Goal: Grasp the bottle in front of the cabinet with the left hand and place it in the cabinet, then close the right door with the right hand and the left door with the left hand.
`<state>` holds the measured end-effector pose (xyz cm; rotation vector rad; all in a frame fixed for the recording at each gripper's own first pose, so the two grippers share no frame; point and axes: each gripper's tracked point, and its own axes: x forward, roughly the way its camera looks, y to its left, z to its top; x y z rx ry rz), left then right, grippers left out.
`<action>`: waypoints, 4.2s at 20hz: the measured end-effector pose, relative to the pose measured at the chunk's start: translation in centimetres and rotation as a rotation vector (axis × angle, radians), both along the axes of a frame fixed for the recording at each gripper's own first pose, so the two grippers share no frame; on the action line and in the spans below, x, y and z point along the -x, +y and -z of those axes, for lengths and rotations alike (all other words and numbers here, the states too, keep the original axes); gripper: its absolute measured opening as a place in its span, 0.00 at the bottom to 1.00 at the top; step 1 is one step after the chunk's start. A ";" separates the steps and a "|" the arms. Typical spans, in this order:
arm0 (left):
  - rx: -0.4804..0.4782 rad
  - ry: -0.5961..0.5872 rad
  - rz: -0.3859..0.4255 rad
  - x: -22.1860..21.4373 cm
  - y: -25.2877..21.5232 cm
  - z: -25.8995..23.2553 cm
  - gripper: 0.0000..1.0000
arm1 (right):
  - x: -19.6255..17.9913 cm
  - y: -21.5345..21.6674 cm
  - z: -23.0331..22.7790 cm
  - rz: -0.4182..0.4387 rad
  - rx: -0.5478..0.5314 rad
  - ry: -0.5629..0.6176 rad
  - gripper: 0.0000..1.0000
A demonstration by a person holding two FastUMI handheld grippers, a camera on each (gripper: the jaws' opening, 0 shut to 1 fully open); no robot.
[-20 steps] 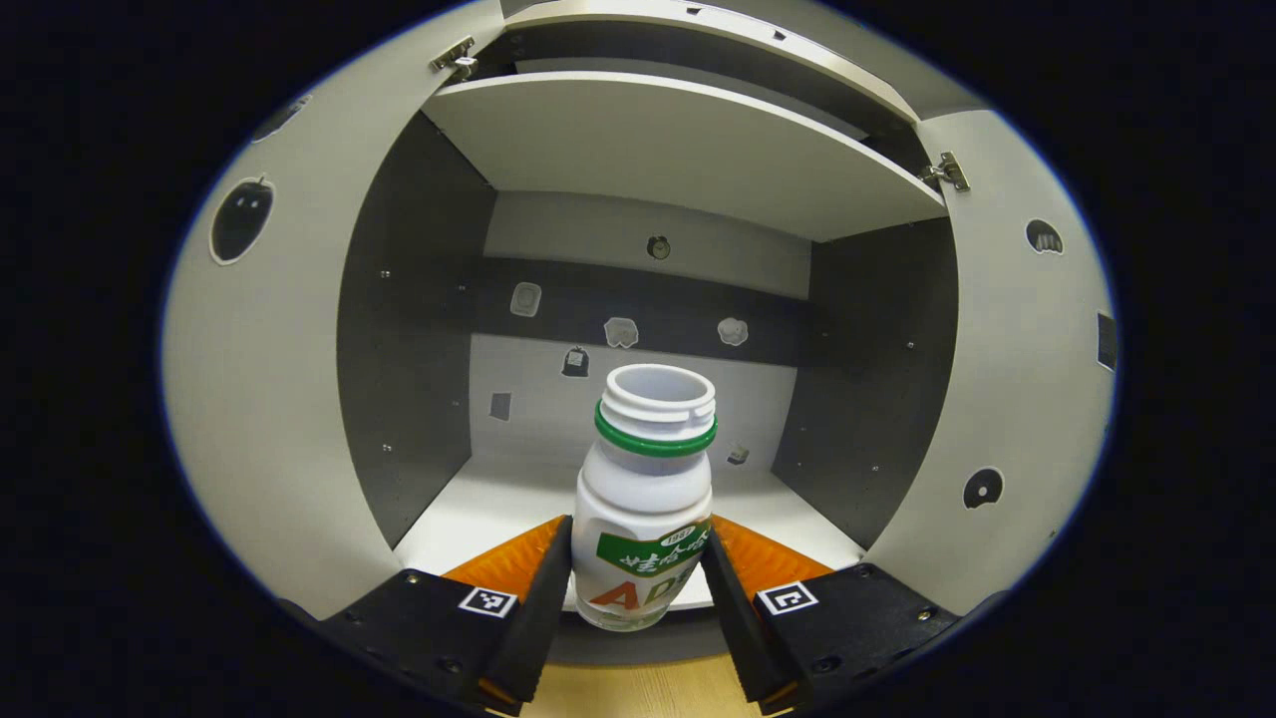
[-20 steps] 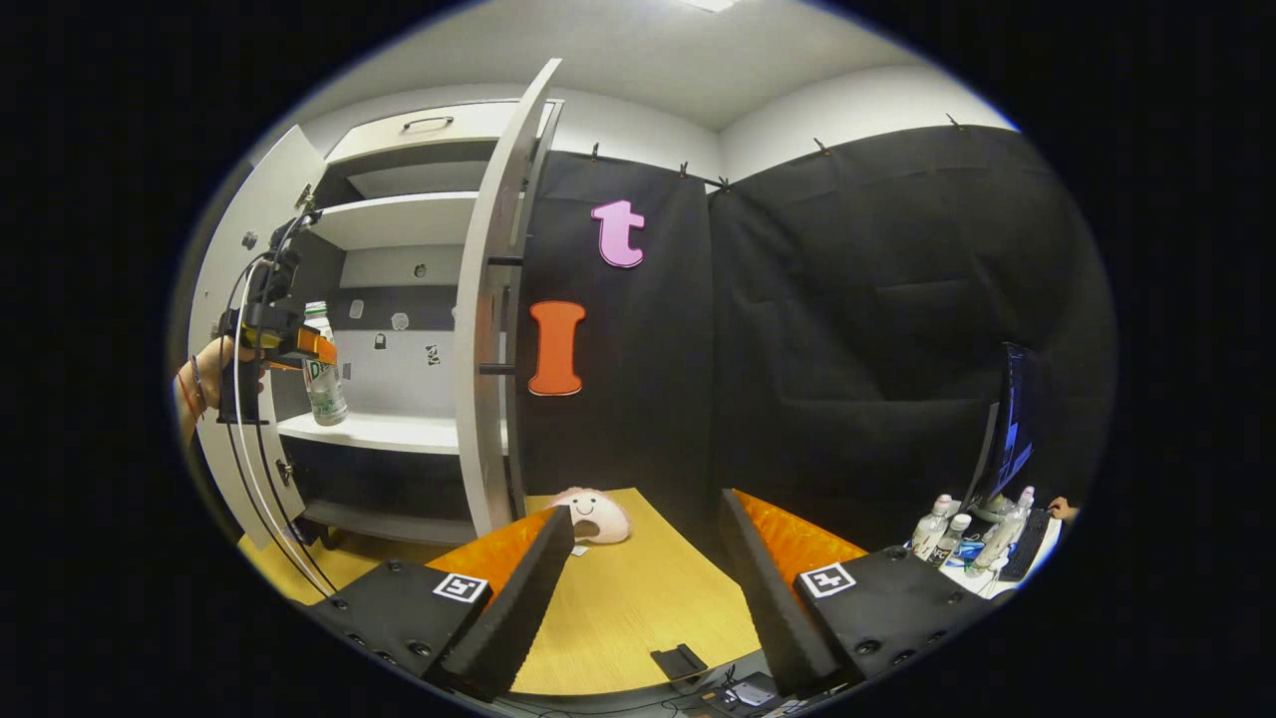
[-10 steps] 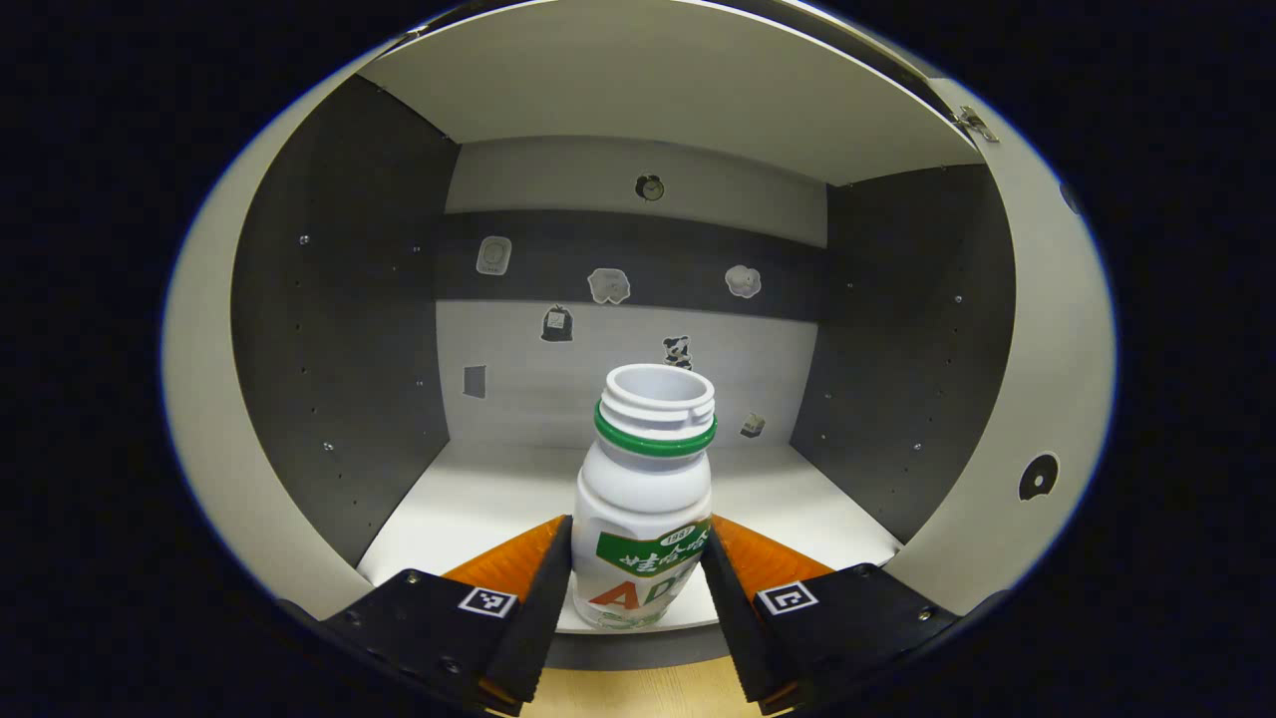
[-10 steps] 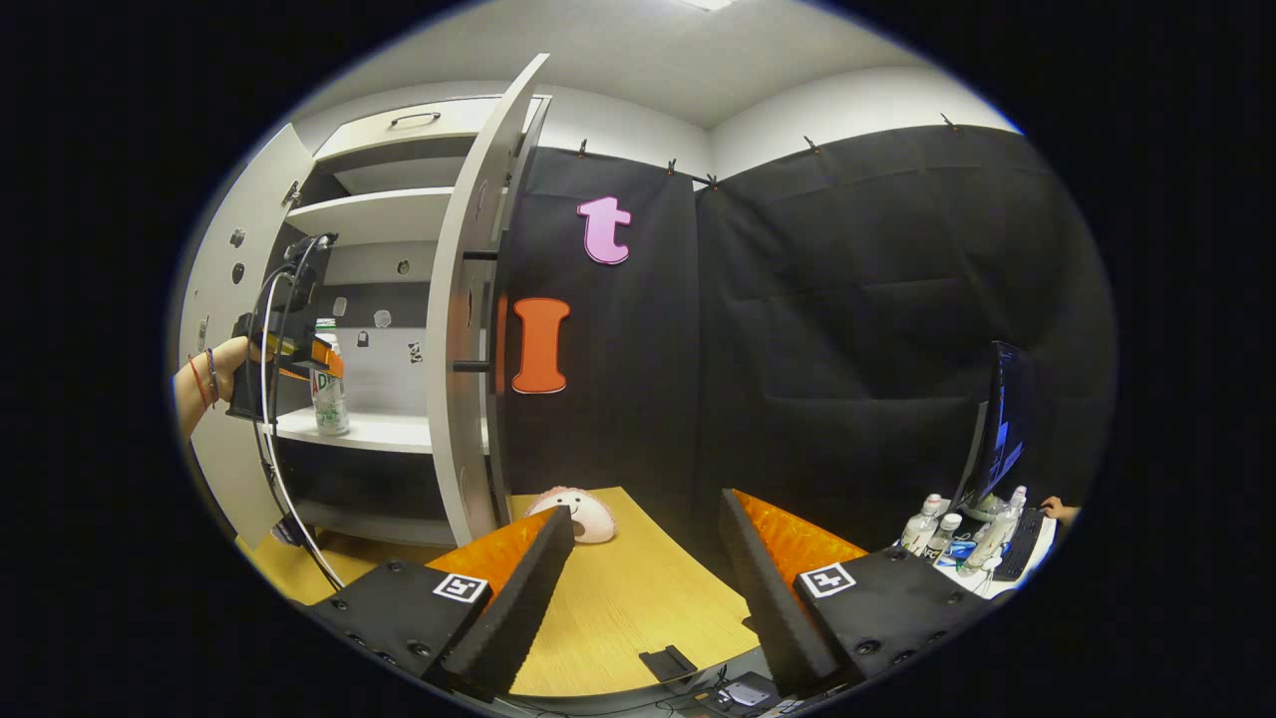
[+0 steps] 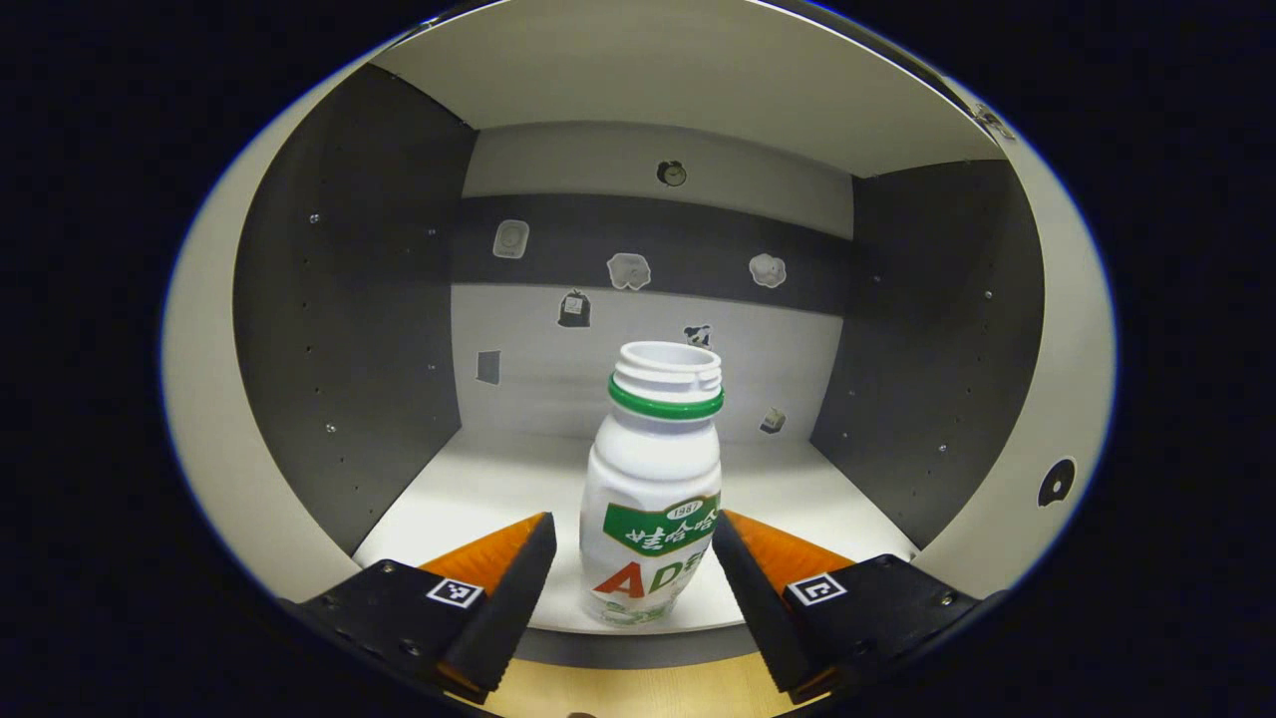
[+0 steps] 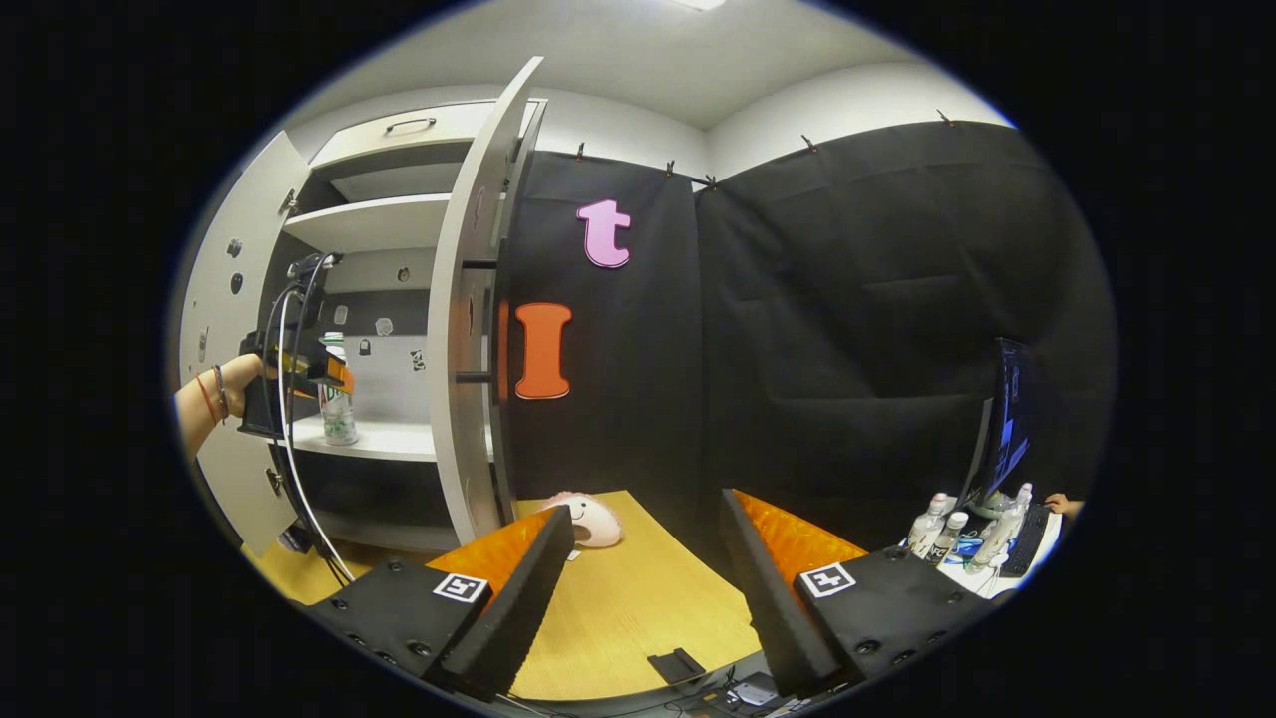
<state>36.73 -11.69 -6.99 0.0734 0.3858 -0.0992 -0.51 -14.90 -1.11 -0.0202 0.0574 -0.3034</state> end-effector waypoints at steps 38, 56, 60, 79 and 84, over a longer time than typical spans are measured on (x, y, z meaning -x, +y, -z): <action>0.087 -0.387 -0.118 33.5 16.9 -16.9 0.95 | -10.6 1.5 0.5 -0.158 0.075 0.057 0.97; 0.072 -0.419 -0.194 35.2 21.4 -17.5 0.92 | -12.3 5.5 2.1 -0.237 0.041 0.090 0.95; 0.088 -0.412 -0.200 34.6 21.6 -17.1 0.95 | -12.5 7.6 2.1 -0.284 0.041 0.090 0.94; 0.066 -0.388 -0.291 36.0 26.0 -15.4 0.95 | -15.3 19.9 2.7 -0.469 0.089 0.091 0.94; 0.078 -0.372 -0.295 36.1 26.1 -14.6 0.94 | -15.9 22.4 3.1 -0.530 0.127 0.098 0.94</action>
